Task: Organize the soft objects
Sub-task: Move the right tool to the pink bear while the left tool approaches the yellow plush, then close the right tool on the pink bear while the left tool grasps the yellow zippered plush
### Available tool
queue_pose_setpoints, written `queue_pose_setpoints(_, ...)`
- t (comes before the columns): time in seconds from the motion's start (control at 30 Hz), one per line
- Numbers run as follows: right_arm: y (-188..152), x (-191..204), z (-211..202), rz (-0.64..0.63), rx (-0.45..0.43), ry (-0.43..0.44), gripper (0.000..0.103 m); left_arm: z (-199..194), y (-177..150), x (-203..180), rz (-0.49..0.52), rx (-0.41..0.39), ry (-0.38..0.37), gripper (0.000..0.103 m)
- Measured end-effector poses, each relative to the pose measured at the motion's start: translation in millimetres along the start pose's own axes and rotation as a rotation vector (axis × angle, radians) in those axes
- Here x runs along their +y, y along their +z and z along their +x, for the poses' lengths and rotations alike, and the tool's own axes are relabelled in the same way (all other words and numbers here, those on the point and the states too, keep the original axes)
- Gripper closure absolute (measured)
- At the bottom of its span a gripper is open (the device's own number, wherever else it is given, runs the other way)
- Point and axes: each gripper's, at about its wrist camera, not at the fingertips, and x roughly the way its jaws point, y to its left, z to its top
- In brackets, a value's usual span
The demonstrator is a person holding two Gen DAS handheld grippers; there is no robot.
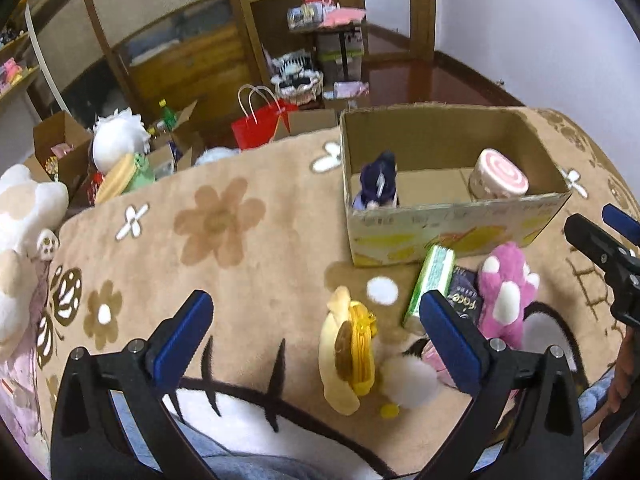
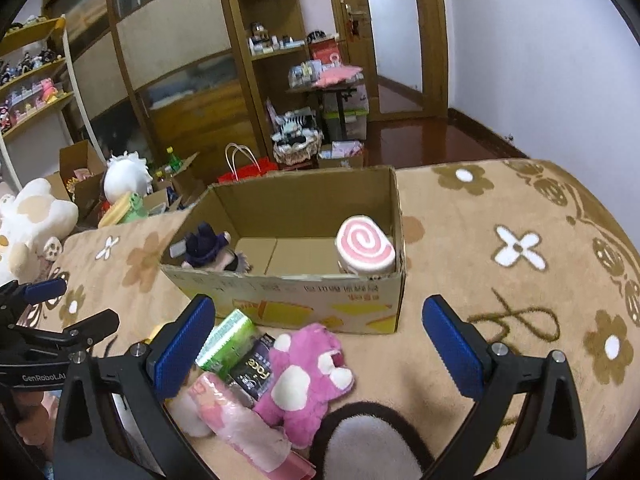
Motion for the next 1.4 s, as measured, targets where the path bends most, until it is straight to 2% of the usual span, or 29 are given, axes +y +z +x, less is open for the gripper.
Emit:
queue_pose_setpoints(0.2,-9,-5,25,0.029,0.072,0.009,0.0,25,-5,1,-0.021,0.084,-0.031,0.001)
queue_pose_setpoints(0.47,-11,-4,49,0.042,0.073,0.005,0.0,50,-11,-5,-0.014,0.171,-0.049,0.001)
queue_pose_setpoints(0.63,-15,-4,65,0.037,0.098,0.005,0.0,68,-13,-4,-0.026,0.248,-0.033,0.001)
queue_pose_setpoints(0.73,-17,-5,74,0.044,0.117,0.012,0.0,77,-16,-2,-0.04,0.29,-0.056,0.003)
queue_pose_setpoints(0.8,-19,-4,79,0.036,0.122,0.016,0.0,81,-17,-1,-0.044,0.307,-0.063,0.019)
queue_pose_setpoints(0.87,-21,-4,84,0.03,0.136,0.02,0.0,86,-18,-2,-0.041,0.329,-0.072,0.027)
queue_pose_setpoints(0.97,-24,-5,90,0.041,0.161,0.038,0.004,91,-20,-6,-0.031,0.353,-0.091,0.051)
queue_pose_setpoints(1.03,-28,-6,97,0.054,0.199,0.053,0.01,93,-20,-9,-0.031,0.36,-0.114,0.055)
queue_pose_setpoints(1.1,-30,-7,102,0.066,0.226,0.067,0.015,92,-20,-11,-0.024,0.353,-0.125,0.064)
queue_pose_setpoints(1.17,-33,-9,107,0.075,0.252,0.065,0.019,91,-20,-13,-0.016,0.345,-0.124,0.066)
queue_pose_setpoints(1.23,-35,-10,110,0.08,0.274,0.064,0.03,90,-20,-12,-0.023,0.342,-0.121,0.068)
queue_pose_setpoints(1.4,-37,-15,109,0.107,0.288,0.073,0.031,82,-19,-4,-0.062,0.304,-0.107,0.07)
